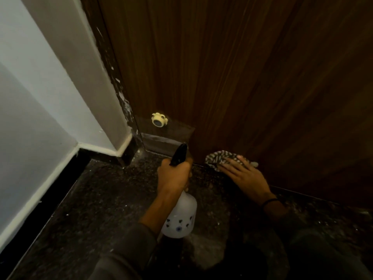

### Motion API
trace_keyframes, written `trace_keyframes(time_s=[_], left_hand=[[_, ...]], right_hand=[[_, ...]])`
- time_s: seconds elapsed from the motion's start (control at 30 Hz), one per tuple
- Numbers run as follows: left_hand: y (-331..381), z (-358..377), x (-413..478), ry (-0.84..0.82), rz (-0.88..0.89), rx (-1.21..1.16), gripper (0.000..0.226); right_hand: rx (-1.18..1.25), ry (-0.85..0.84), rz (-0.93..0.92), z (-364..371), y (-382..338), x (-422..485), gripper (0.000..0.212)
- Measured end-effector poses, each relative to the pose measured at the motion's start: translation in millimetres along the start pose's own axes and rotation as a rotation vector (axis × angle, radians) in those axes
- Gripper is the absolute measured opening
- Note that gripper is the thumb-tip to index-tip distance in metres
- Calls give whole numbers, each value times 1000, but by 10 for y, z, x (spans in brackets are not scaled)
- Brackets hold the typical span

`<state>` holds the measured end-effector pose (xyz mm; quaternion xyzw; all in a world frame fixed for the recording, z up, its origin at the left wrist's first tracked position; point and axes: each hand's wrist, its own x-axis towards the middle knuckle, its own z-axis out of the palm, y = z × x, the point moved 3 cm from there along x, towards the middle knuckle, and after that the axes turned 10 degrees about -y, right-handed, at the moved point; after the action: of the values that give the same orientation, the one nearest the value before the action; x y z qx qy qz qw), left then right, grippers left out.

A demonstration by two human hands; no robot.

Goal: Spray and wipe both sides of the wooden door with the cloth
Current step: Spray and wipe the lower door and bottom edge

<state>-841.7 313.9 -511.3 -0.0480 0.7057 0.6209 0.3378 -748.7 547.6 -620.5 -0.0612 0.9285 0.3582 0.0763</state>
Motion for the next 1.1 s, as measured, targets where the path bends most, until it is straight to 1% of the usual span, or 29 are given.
trace_keyframes(time_s=[0.07, 0.13, 0.17, 0.23, 0.27, 0.33, 0.4, 0.5, 0.57, 0.63, 0.73, 0.83, 0.93, 1.0, 1.07, 1.1], left_hand=[[6, 38, 17, 0, 10, 1, 24], [7, 108, -4, -15, 20, 10, 28], [17, 141, -19, -19, 25, 12, 31], [28, 191, -36, -17, 19, -15, 32], [34, 201, -33, -18, 16, -25, 31], [26, 193, -13, -22, 9, -20, 29], [14, 148, 0, -16, 12, -3, 31], [-23, 33, 7, 27, 14, 3, 32], [-35, -68, 15, 71, 18, -22, 28], [-47, -178, 25, 102, 16, -44, 21], [-94, -347, 44, 152, 15, -81, 15], [-116, -486, 95, 183, 13, -101, 13], [-162, -570, 130, 184, 10, -110, 7], [-175, -584, 140, 181, 19, -112, 9], [-188, -626, 168, 181, 5, -124, 16], [-196, -657, 184, 177, -6, -124, 16]], right_hand=[[48, 57, 44, -75, 62, -40, 61], [138, 193, 131, -213, 245, -156, 68], [185, 240, 183, -266, 342, -212, 77], [279, 263, 298, -418, 524, -281, 98], [322, 279, 352, -527, 589, -276, 100], [380, 361, 426, -753, 630, -203, 91], [416, 434, 462, -996, 602, -30, 80], [477, 508, 470, -1353, 518, 336, 73], [490, 542, 462, -1551, 468, 597, 70], [453, 499, 375, -1616, 322, 854, 77], [390, 355, 223, -1463, -57, 1123, 94], [410, 263, 207, -1253, -271, 1225, 97], [315, 130, 38, -999, -446, 1269, 90], [264, 26, -74, -859, -556, 1271, 81], [201, 1, -148, -775, -631, 1288, 69], [163, -26, -185, -734, -660, 1288, 65]])
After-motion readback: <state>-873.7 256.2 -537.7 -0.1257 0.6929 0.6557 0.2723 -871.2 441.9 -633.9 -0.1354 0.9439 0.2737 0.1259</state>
